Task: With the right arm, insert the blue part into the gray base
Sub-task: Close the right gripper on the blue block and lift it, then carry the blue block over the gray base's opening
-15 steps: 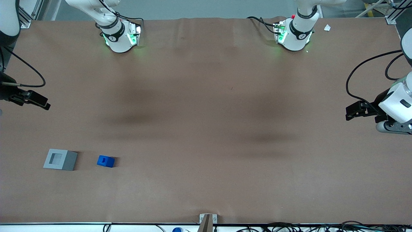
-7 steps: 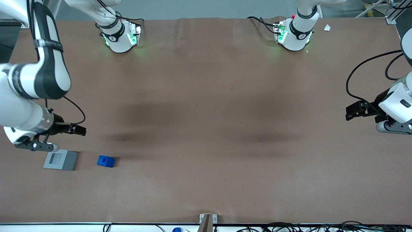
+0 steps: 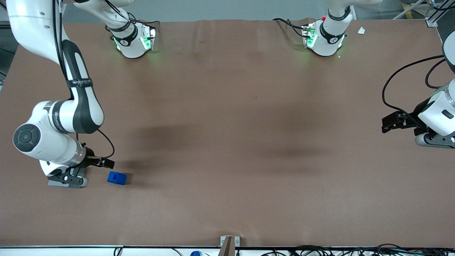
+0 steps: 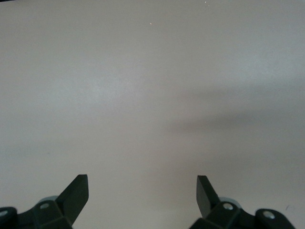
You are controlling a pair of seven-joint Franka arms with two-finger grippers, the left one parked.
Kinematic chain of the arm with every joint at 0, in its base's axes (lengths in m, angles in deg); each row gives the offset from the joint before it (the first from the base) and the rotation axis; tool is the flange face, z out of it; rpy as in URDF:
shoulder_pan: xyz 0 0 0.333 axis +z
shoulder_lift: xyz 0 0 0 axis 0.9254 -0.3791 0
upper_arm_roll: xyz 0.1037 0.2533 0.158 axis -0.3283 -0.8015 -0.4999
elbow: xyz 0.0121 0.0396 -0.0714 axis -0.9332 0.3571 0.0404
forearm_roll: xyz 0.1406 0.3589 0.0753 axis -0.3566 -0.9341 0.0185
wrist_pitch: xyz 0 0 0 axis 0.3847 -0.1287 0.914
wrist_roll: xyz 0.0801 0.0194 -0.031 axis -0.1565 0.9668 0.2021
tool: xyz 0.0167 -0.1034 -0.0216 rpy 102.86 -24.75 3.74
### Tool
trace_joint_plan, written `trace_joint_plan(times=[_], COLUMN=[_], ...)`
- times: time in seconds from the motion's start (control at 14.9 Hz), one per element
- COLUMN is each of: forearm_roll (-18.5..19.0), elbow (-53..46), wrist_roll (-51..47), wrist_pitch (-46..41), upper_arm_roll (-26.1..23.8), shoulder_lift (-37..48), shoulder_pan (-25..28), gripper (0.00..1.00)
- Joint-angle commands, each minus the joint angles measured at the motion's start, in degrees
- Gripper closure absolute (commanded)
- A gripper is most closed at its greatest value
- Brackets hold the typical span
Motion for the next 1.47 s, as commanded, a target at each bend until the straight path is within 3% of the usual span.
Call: trace_joint_plan(times=[0.0,0.4,0.6,0.94,1.0,1.21,1.41], forearm_roll=[-2.1,-3.1,-3.1,-2.4,-1.6,-1.2,-1.0], elbow=[-2.2,-4.8,-6.1,-6.4,-7.9,-15.4,-17.9], wrist_roll=[-1.0,-4.4,-4.4,-3.4,-2.2,3.4,10.2], wrist_pitch=[5.9,8.1,7.7,6.1,2.4,-12.1,-14.3], upper_arm_roll=[0.0,0.0,0.0,0.0,0.1,0.6,0.8], shoulder_lift=[-5.1,-10.9,-12.0,-11.6,-10.6,-9.4,-9.4], shoulder_pan=[-0.4,-0.2,-0.1,0.1,-0.1,-2.2,-6.0], gripper=[0.0,0.04,0.32,0.94,0.99,0.99,1.0])
